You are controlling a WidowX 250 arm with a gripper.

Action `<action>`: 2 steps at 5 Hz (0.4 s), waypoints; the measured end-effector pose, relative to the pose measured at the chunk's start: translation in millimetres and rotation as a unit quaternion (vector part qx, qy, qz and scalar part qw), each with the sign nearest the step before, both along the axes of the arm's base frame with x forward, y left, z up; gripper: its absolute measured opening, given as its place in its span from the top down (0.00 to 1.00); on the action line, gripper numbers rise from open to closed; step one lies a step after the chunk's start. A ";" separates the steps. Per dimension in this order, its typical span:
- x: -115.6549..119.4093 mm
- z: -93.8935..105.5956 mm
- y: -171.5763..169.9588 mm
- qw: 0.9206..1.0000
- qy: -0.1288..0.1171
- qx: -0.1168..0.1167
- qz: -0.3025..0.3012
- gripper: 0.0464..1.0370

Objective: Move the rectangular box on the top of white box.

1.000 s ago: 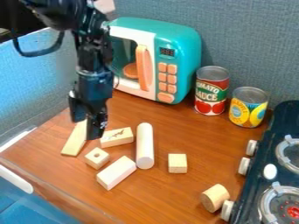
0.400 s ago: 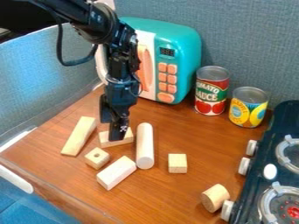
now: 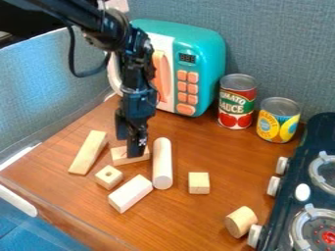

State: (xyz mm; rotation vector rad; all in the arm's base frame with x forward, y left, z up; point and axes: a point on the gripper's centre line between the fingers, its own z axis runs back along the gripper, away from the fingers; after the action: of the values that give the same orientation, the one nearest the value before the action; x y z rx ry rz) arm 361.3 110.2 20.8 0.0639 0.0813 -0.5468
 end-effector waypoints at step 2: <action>4.1 -13.9 10.9 1.000 0.022 0.010 0.008 0.35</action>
State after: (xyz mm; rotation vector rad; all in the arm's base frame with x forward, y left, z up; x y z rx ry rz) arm 365.4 121.1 6.9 0.0705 0.1305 -0.5313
